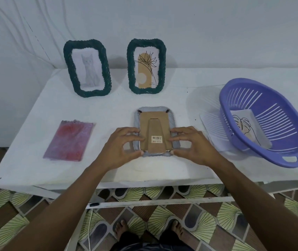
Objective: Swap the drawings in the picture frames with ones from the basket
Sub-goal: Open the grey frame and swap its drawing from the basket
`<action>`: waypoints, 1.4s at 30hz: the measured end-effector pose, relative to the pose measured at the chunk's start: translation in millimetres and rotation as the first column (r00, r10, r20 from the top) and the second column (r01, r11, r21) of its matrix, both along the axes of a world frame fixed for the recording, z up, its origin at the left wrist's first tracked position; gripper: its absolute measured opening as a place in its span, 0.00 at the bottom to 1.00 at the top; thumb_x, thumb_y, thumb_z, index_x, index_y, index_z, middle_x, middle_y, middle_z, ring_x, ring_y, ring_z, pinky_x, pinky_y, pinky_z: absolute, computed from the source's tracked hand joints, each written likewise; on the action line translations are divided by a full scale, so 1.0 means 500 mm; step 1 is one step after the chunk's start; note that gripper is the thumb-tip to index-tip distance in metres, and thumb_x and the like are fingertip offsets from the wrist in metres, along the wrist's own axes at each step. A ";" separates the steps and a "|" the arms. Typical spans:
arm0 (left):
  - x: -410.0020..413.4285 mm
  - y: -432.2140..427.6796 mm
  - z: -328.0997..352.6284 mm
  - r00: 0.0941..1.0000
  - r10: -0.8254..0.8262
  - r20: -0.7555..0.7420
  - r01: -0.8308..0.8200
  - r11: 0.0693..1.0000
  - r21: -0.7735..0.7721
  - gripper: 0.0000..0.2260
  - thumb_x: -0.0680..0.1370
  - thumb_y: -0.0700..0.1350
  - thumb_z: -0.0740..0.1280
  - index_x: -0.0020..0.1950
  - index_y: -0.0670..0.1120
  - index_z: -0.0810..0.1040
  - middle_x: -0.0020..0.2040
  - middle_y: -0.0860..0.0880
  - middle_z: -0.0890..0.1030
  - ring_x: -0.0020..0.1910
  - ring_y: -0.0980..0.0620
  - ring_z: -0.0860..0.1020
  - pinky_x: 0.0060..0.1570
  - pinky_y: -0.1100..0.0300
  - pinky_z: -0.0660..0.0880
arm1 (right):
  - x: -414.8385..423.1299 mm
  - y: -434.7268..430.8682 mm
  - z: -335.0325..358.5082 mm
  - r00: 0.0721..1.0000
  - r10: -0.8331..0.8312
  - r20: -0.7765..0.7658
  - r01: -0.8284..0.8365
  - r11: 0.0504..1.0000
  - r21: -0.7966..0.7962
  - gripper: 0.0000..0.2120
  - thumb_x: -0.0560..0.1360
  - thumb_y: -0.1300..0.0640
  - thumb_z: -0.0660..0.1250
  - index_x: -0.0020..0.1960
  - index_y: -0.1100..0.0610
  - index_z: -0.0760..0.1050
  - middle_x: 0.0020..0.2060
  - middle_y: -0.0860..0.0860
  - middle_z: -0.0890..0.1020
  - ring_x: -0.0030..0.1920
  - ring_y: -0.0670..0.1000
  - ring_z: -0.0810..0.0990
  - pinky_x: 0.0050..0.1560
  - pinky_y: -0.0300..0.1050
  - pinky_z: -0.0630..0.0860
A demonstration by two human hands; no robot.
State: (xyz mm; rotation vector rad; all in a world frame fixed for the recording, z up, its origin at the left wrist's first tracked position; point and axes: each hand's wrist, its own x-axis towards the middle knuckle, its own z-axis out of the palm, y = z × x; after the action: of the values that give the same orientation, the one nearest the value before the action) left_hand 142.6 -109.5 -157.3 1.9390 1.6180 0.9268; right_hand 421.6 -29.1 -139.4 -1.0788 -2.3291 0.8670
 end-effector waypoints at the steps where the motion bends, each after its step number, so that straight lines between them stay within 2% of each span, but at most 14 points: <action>1: 0.002 0.000 -0.001 1.000 0.003 -0.005 -0.003 1.000 0.007 0.22 0.67 0.61 0.70 0.57 0.54 0.82 0.63 0.58 0.76 0.63 0.60 0.69 0.64 0.62 0.66 | -0.001 -0.001 -0.001 1.000 -0.003 -0.012 0.003 1.000 0.007 0.20 0.65 0.54 0.79 0.56 0.48 0.82 0.61 0.42 0.76 0.61 0.45 0.72 0.64 0.39 0.65; 5: 0.007 -0.001 -0.005 0.999 0.030 -0.023 -0.029 0.999 0.027 0.19 0.69 0.59 0.70 0.55 0.53 0.83 0.62 0.57 0.77 0.62 0.56 0.71 0.62 0.58 0.69 | -0.007 -0.007 -0.011 0.998 -0.033 -0.056 0.036 0.998 0.059 0.18 0.65 0.54 0.79 0.55 0.51 0.83 0.59 0.46 0.79 0.59 0.46 0.75 0.63 0.47 0.72; 10: 0.011 -0.004 -0.006 0.999 0.043 0.004 -0.043 0.999 0.007 0.14 0.70 0.50 0.74 0.56 0.51 0.83 0.63 0.54 0.77 0.62 0.56 0.74 0.61 0.71 0.67 | -0.017 -0.010 -0.026 0.991 -0.069 -0.111 0.080 0.992 0.096 0.16 0.65 0.55 0.78 0.53 0.50 0.83 0.57 0.43 0.79 0.58 0.46 0.76 0.61 0.51 0.74; 14: 0.003 -0.005 -0.004 0.998 0.062 -0.002 -0.062 0.998 0.018 0.14 0.71 0.44 0.77 0.55 0.50 0.84 0.62 0.53 0.77 0.61 0.56 0.74 0.60 0.73 0.66 | -0.030 -0.016 -0.026 0.991 -0.076 -0.111 0.088 0.990 0.107 0.16 0.66 0.55 0.78 0.52 0.50 0.83 0.58 0.47 0.81 0.58 0.45 0.76 0.61 0.50 0.73; 18: -0.025 -0.007 0.003 0.997 0.078 -0.022 -0.078 0.997 -0.005 0.15 0.70 0.52 0.74 0.56 0.53 0.83 0.62 0.55 0.77 0.60 0.59 0.74 0.59 0.75 0.65 | -0.065 -0.022 -0.024 0.990 -0.071 -0.122 0.085 0.990 0.116 0.15 0.66 0.57 0.78 0.52 0.53 0.83 0.59 0.51 0.81 0.58 0.45 0.76 0.60 0.46 0.74; 20: -0.047 -0.009 0.007 0.995 0.092 -0.030 -0.092 0.996 -0.016 0.18 0.69 0.58 0.69 0.56 0.55 0.82 0.62 0.56 0.77 0.59 0.61 0.74 0.59 0.76 0.64 | -0.088 -0.024 -0.023 0.992 -0.059 -0.114 0.072 0.991 0.117 0.15 0.66 0.55 0.77 0.53 0.52 0.83 0.59 0.50 0.81 0.57 0.44 0.76 0.59 0.47 0.74; 22: -0.062 -0.011 0.011 0.995 0.087 -0.039 -0.088 0.996 -0.023 0.18 0.69 0.58 0.68 0.57 0.56 0.81 0.61 0.55 0.77 0.59 0.61 0.73 0.58 0.76 0.64 | -0.107 -0.026 -0.023 0.994 -0.053 -0.097 0.065 0.990 0.122 0.15 0.66 0.52 0.76 0.53 0.50 0.83 0.59 0.49 0.81 0.57 0.44 0.76 0.59 0.52 0.75; 25: -0.070 -0.011 0.016 0.992 0.108 -0.068 -0.110 0.993 -0.032 0.15 0.72 0.53 0.70 0.57 0.53 0.81 0.61 0.54 0.76 0.60 0.56 0.72 0.60 0.66 0.67 | -0.116 -0.021 -0.022 0.997 -0.039 -0.064 0.046 0.992 0.118 0.14 0.68 0.50 0.73 0.54 0.48 0.82 0.61 0.47 0.79 0.58 0.44 0.76 0.60 0.54 0.74; 28: -0.055 0.005 0.030 0.973 0.190 -0.130 -0.184 0.981 0.061 0.19 0.72 0.58 0.64 0.56 0.50 0.82 0.59 0.52 0.78 0.59 0.52 0.73 0.60 0.54 0.69 | -0.104 -0.011 -0.016 0.995 -0.084 -0.056 0.090 0.991 0.104 0.14 0.74 0.51 0.68 0.59 0.49 0.80 0.64 0.48 0.76 0.63 0.46 0.74 0.66 0.47 0.67; 31: -0.016 0.036 0.046 0.970 0.193 -0.148 -0.172 0.975 0.139 0.20 0.73 0.58 0.63 0.58 0.50 0.81 0.60 0.52 0.78 0.59 0.52 0.72 0.61 0.50 0.69 | -0.071 0.010 -0.014 0.979 -0.201 0.012 0.194 0.958 0.210 0.16 0.76 0.60 0.66 0.64 0.58 0.77 0.65 0.55 0.76 0.65 0.53 0.74 0.67 0.39 0.62; 34: 0.047 0.071 0.057 0.970 0.056 -0.237 -0.046 0.998 0.051 0.25 0.72 0.62 0.60 0.63 0.50 0.77 0.64 0.51 0.74 0.65 0.49 0.69 0.66 0.46 0.65 | -0.039 0.027 -0.024 0.962 -0.262 0.079 0.230 0.930 0.286 0.17 0.75 0.63 0.66 0.63 0.61 0.77 0.64 0.58 0.77 0.65 0.57 0.75 0.68 0.45 0.64; 36: 0.094 0.090 0.056 0.925 -0.012 -0.380 -0.002 0.999 -0.038 0.27 0.72 0.66 0.59 0.67 0.54 0.73 0.68 0.52 0.69 0.69 0.47 0.64 0.68 0.47 0.59 | -0.031 0.032 -0.033 0.958 -0.270 0.092 0.233 0.928 0.291 0.16 0.75 0.63 0.66 0.63 0.61 0.77 0.64 0.58 0.77 0.65 0.57 0.74 0.69 0.49 0.65; 39: 0.138 0.105 0.032 0.816 -0.005 -0.579 -0.063 0.993 -0.097 0.31 0.74 0.70 0.57 0.73 0.59 0.64 0.75 0.48 0.58 0.73 0.45 0.54 0.69 0.44 0.52 | -0.034 0.031 -0.037 0.957 -0.281 0.067 0.251 0.924 0.287 0.16 0.75 0.64 0.66 0.63 0.60 0.77 0.65 0.57 0.77 0.66 0.56 0.74 0.69 0.50 0.66; 42: 0.142 0.107 0.016 0.802 0.055 -0.595 -0.094 0.995 -0.035 0.29 0.75 0.67 0.56 0.73 0.56 0.66 0.75 0.46 0.60 0.72 0.43 0.57 0.68 0.43 0.55 | -0.034 0.030 -0.039 0.955 -0.287 0.070 0.258 0.926 0.278 0.16 0.75 0.63 0.66 0.63 0.59 0.77 0.65 0.55 0.76 0.67 0.55 0.73 0.70 0.47 0.63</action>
State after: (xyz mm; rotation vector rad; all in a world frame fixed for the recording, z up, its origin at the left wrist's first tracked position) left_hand 213.8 -55.9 -149.5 2.2744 2.0369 0.2746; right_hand 404.3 -13.9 -159.0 -1.3167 -2.2274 0.3865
